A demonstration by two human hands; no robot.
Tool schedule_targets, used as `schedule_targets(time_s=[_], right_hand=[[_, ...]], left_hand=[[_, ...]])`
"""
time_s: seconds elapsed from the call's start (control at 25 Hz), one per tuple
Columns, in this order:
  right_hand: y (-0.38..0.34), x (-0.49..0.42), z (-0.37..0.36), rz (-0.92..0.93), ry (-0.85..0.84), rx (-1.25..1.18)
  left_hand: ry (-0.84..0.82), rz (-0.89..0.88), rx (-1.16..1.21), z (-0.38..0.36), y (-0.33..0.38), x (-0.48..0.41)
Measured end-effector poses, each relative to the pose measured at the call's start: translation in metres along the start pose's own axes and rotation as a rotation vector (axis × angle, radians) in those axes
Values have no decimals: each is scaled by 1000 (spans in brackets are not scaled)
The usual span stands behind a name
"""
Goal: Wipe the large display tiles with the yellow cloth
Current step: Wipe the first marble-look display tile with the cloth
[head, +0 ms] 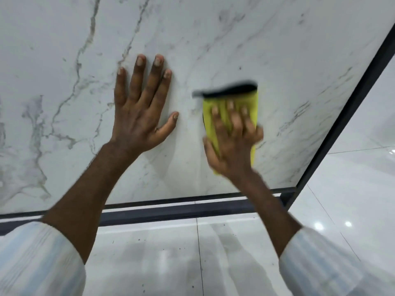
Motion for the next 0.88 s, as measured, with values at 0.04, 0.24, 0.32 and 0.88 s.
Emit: schedule_targets(time_s=[0.04, 0.24, 0.32, 0.88], right_hand=[[-17, -42, 13, -9, 46, -25], [-30, -50, 7, -119, 172, 26], [-16, 31, -26, -127, 63, 80], [-55, 26, -17, -137, 21, 64]], left_hand=[[-28, -9, 17, 1, 0, 15], [-108, -34, 6, -4, 3, 84], [-71, -42, -11, -1, -5, 95], [58, -79, 53, -20, -16, 95]])
Point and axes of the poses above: each hand's wrist, its own x-axis away from the middle knuckle, its own z-axis out of the back of the hand, y = z × x, the point moved 5 cm from there along -x, towards the middle knuckle, and after that the axes turned 14 degrees about -z, right-handed, at the moved point
